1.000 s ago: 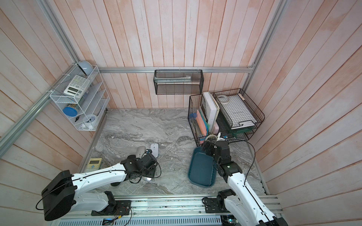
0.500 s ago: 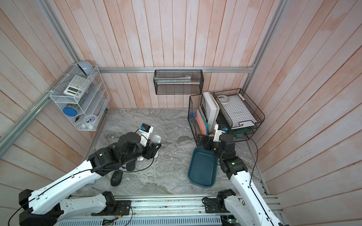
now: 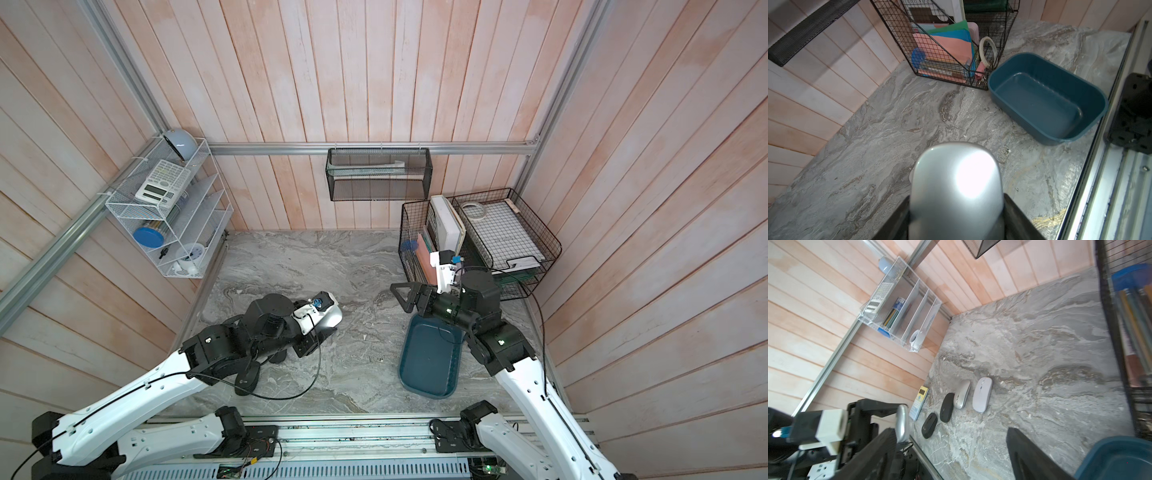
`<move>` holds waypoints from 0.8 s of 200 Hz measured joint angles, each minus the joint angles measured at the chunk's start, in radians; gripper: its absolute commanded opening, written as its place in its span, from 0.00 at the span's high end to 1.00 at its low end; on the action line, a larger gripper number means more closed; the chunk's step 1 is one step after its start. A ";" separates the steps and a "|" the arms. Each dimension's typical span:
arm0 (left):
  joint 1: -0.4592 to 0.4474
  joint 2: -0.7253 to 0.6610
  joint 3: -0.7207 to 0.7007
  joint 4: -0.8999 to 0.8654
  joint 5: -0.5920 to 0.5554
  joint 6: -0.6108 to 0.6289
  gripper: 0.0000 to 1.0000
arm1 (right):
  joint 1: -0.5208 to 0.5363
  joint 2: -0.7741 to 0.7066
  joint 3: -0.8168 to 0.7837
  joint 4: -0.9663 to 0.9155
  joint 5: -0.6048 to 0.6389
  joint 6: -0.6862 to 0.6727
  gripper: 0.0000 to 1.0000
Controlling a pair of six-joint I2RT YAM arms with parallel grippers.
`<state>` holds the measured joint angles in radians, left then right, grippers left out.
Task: Put the mouse in the storage box
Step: Pick up the mouse from the center of the board.
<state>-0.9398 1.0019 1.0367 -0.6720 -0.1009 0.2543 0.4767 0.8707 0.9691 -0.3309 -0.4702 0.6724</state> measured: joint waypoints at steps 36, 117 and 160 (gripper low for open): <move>-0.031 -0.076 -0.083 0.030 0.060 0.108 0.49 | 0.126 0.082 0.040 -0.023 -0.008 -0.015 0.18; -0.031 -0.118 -0.115 0.067 0.094 0.168 0.49 | 0.241 0.181 0.055 -0.028 -0.048 -0.010 0.31; -0.031 -0.118 -0.115 0.067 0.095 0.168 0.49 | 0.340 0.237 0.055 0.026 -0.056 0.018 0.33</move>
<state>-0.9707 0.8837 0.9215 -0.6052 -0.0059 0.4225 0.8169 1.1080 1.0241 -0.3050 -0.5266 0.6899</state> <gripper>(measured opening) 0.629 0.676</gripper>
